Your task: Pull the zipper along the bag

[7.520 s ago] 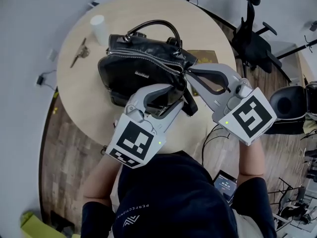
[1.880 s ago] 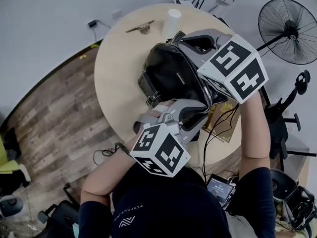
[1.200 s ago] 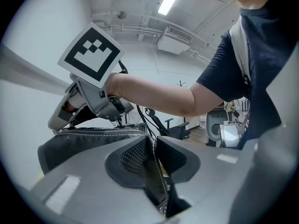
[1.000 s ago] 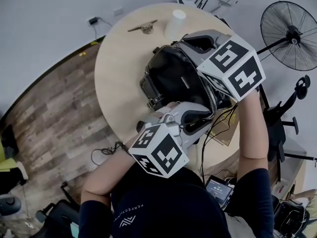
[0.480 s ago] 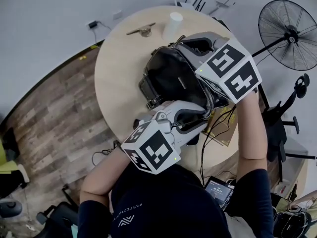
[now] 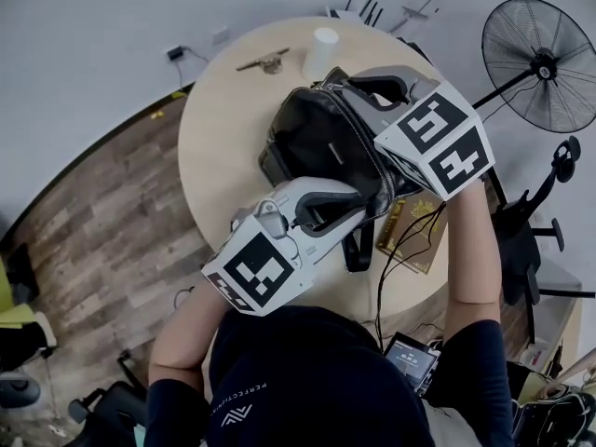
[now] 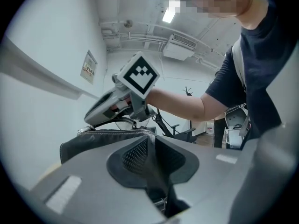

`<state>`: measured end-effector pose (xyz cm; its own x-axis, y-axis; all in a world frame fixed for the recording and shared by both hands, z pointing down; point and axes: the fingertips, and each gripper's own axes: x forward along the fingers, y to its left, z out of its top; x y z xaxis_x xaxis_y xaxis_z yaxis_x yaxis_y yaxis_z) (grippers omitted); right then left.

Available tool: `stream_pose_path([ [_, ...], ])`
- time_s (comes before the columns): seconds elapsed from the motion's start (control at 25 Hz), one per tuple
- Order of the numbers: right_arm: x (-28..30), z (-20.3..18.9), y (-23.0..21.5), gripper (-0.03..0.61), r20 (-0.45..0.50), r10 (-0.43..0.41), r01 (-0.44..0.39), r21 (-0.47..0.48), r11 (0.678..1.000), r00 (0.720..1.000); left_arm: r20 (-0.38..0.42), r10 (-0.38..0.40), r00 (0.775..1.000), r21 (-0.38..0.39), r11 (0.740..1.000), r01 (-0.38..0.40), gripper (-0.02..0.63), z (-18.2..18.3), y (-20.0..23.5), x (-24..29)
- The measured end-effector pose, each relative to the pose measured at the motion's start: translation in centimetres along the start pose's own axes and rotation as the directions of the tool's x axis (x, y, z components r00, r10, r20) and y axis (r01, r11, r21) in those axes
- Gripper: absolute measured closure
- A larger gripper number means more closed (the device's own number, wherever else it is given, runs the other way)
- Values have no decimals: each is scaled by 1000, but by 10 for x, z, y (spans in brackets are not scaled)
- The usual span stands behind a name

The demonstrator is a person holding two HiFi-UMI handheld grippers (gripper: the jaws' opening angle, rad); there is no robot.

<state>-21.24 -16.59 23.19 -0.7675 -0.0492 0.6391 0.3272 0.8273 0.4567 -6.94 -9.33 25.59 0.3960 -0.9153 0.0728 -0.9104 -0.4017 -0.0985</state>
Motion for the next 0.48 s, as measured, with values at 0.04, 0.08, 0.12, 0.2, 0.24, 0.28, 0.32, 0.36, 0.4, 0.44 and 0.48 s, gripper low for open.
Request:
stream_pose_path([
  [0.04, -3, -2, 0, 545, 3, -5, 5, 7, 1000, 1000, 1, 20, 1000, 3, 1000, -20, 545, 1, 4, -3],
  [0.08, -7, -4, 1, 545, 9, -9, 9, 15, 1000, 1000, 2, 40, 999, 5, 999, -40, 548, 2, 8, -6],
  [0.12, -11, -5, 2, 545, 17, -16, 15, 20, 1000, 1000, 3, 60, 998, 7, 998, -60, 551, 3, 12, -10],
  [0.2, -19, -9, 3, 546, 33, -35, 34, 33, 999, 999, 7, 103, 995, 5, 995, -103, 564, 5, 22, -17],
  [0.24, -23, -11, 3, 546, 41, -47, 45, 43, 998, 998, 9, 130, 991, -2, 992, -130, 569, 5, 27, -21],
  [0.28, -28, -14, 2, 552, 52, -63, 60, 57, 997, 997, 11, 160, 987, -12, 987, -160, 576, 5, 32, -26],
  [0.32, -33, -16, 2, 572, 65, -81, 76, 73, 994, 995, 12, 193, 981, -24, 981, -193, 585, 5, 38, -30],
  [0.36, -38, -18, 2, 574, 81, -98, 91, 90, 992, 992, 14, 224, 974, -34, 974, -224, 596, 6, 43, -35],
  [0.4, -44, -19, 3, 574, 98, -115, 104, 110, 989, 989, 19, 251, 968, -40, 967, -250, 598, 7, 47, -39],
  [0.44, -50, -21, 4, 574, 115, -130, 115, 132, 985, 985, 22, 274, 961, -46, 961, -273, 598, 9, 51, -43],
  [0.48, -56, -23, 6, 574, 129, -146, 125, 154, 980, 981, 23, 296, 955, -54, 954, -295, 598, 9, 54, -47],
])
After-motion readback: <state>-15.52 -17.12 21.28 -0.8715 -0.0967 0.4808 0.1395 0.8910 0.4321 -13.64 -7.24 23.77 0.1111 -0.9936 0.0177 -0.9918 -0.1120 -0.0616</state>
